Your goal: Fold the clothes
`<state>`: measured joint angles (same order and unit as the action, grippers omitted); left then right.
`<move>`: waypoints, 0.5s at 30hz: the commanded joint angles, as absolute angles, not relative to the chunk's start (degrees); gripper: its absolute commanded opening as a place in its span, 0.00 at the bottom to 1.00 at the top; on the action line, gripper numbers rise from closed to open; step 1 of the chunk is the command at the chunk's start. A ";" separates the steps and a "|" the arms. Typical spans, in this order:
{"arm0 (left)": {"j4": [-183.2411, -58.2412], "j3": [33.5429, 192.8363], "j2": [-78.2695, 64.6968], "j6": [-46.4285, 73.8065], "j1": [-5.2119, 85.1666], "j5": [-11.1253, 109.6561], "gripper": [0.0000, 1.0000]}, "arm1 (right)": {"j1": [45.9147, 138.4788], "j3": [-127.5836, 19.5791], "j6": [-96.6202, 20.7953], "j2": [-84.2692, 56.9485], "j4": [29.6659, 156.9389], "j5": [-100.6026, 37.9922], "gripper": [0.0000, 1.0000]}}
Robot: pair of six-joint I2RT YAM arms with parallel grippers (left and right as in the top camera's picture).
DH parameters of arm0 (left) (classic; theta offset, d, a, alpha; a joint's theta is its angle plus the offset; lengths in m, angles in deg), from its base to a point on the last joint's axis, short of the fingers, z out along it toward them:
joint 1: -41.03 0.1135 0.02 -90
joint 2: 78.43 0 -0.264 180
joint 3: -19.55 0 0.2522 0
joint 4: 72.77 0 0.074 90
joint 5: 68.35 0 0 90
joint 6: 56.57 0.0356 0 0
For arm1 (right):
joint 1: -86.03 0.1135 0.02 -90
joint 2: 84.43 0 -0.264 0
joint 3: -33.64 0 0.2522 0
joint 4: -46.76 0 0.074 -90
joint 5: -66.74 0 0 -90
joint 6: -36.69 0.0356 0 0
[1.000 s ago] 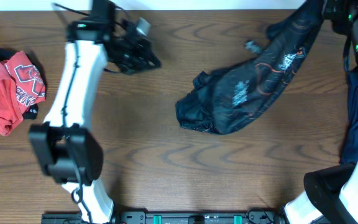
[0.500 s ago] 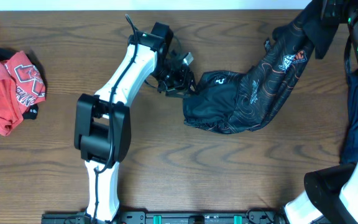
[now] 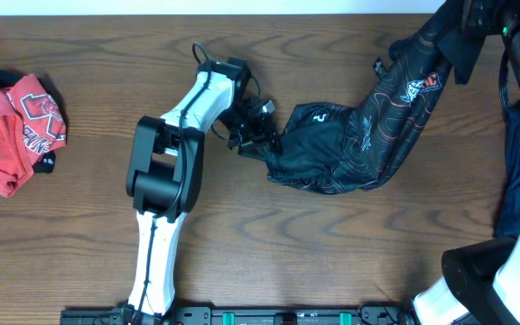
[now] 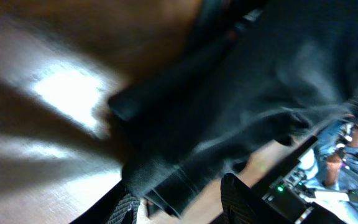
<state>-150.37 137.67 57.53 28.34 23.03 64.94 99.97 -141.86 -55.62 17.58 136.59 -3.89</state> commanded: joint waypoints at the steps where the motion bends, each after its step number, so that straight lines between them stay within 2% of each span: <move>1: -149.63 137.43 57.92 28.65 23.84 62.49 0.45 | 99.42 -142.34 -55.59 17.76 136.48 -5.98 0.01; 6: -148.47 137.47 57.70 27.58 26.13 62.75 0.45 | 99.42 -142.34 -55.73 17.76 136.48 -6.51 0.01; 8: -148.07 137.47 57.70 27.60 26.96 62.69 0.50 | 99.42 -142.34 -55.75 17.76 136.46 -7.34 0.01; 15: -145.45 137.45 57.77 27.19 26.55 62.64 0.50 | 99.42 -142.34 -55.75 17.80 136.46 -8.96 0.01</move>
